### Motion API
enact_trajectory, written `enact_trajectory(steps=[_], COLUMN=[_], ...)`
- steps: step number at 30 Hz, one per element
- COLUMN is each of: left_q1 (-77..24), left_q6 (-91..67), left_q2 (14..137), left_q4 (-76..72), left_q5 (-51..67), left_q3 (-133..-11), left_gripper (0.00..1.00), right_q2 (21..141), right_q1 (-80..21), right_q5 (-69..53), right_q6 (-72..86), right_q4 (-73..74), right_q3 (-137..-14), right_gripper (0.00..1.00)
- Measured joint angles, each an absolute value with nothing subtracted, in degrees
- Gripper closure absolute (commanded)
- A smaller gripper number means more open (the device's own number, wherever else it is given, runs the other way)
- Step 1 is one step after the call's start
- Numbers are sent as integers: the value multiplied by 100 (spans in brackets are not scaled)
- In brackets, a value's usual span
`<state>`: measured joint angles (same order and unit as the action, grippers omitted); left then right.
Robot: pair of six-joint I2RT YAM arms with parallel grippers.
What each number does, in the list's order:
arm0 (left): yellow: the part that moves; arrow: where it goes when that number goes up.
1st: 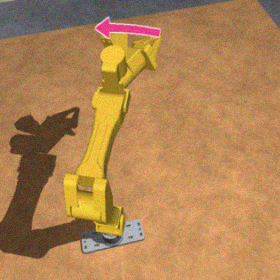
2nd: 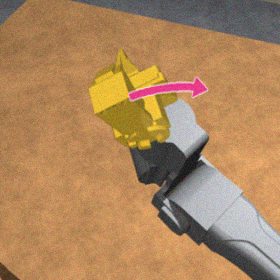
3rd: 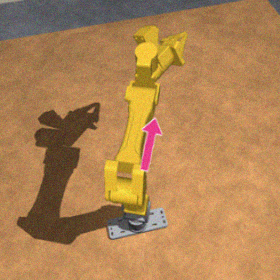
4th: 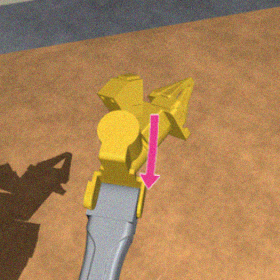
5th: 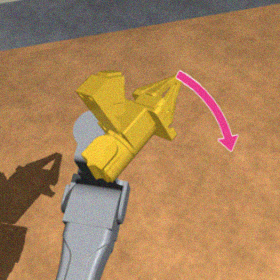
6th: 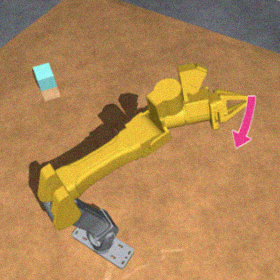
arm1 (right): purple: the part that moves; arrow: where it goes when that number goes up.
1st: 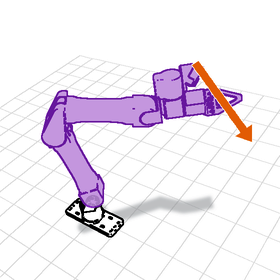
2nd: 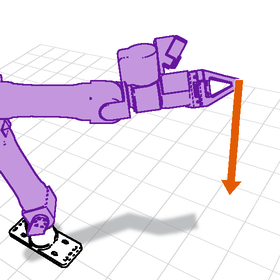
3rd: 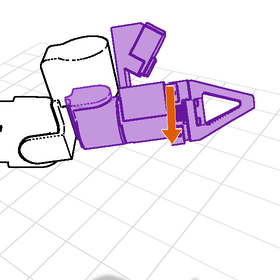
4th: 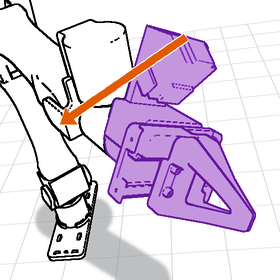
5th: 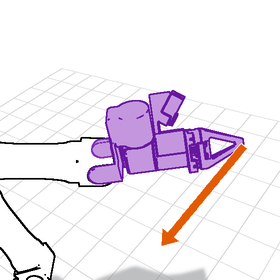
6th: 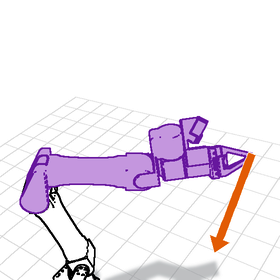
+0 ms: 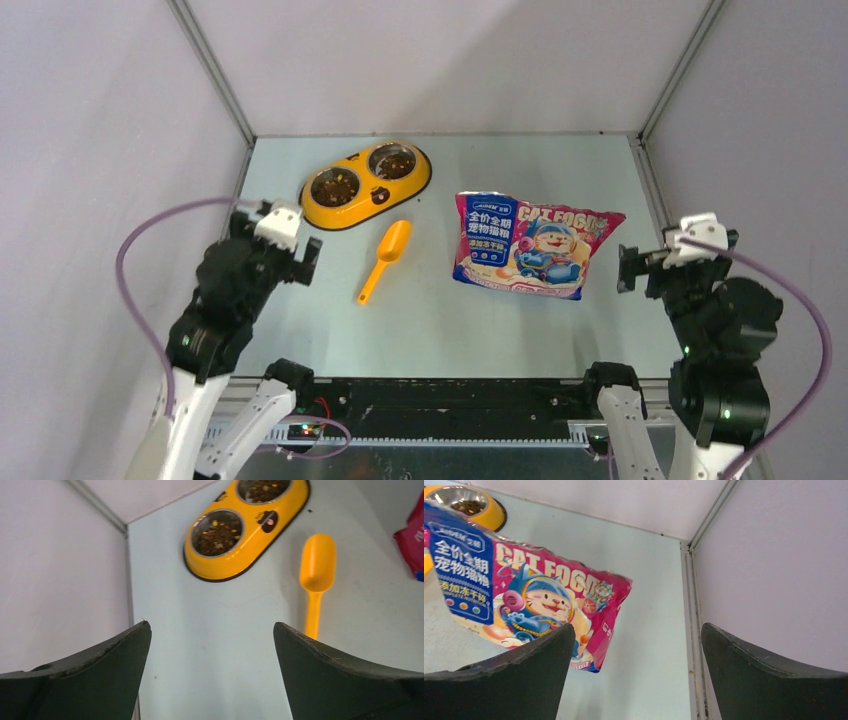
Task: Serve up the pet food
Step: Reset both arms
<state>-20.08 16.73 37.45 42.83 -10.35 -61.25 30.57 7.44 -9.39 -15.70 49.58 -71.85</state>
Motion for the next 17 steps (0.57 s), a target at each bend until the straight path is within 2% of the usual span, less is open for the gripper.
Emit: enact_trajectory(steps=[10, 17], left_q1=[-1653, -1090], left_q6=[1455, 1090], left_q2=[1356, 548], left_q4=[4357, 4423], left_q5=[-1529, -1653], left_q3=[-5205, -5039], left_gripper=[0, 0], right_q2=[1262, 720], right_q1=[766, 1234], right_q5=[-1227, -1525], right_q6=[-1356, -1151], right_q4=[5535, 5645], right_q3=[-6923, -6523], right_gripper=[1, 1])
